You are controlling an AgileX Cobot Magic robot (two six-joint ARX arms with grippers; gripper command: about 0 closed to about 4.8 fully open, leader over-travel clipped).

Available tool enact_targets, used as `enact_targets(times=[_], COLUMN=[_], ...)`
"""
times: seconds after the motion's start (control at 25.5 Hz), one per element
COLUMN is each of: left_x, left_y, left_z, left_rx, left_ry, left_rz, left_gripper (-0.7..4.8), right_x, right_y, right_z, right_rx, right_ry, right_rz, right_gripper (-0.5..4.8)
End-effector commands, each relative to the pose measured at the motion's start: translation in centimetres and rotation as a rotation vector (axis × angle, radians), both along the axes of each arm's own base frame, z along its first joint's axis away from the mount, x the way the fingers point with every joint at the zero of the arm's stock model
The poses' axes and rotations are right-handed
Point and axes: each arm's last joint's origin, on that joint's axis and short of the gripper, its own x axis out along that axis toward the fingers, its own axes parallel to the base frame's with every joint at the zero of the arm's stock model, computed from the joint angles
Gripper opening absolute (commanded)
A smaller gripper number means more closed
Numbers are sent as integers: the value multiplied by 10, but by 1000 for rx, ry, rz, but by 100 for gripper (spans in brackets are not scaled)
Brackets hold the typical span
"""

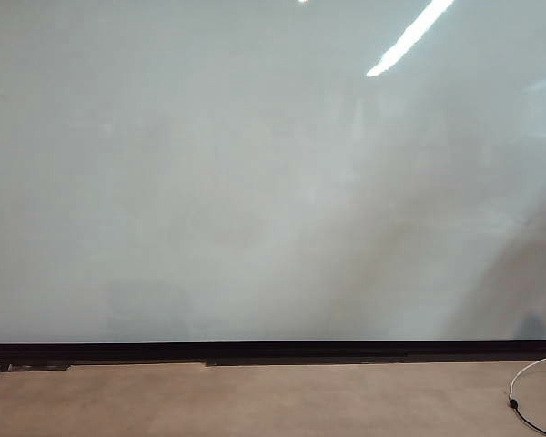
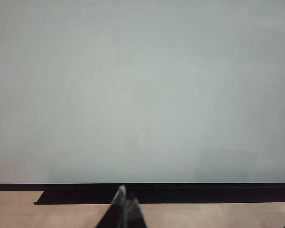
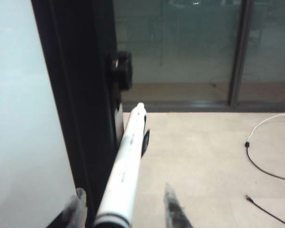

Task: Pick up the pen on the shelf to the right of the whiteboard and draw a rectangle.

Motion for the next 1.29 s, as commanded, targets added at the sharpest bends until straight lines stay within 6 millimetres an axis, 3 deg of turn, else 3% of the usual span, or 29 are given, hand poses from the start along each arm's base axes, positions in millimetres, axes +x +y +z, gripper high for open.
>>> enact_targets(times=[0.04, 1.29], left_x=[0, 0], left_y=[0, 0], left_z=[2, 2], left_rx=[4, 4], left_ry=[-9, -9], left_rz=[-1, -1], left_gripper=[-4, -4], right_x=[2, 32], right_y=[0, 0], right_z=[4, 2], right_rx=[-2, 13], right_ry=[-23, -51], right_rz=[9, 62], right_gripper=[212, 212])
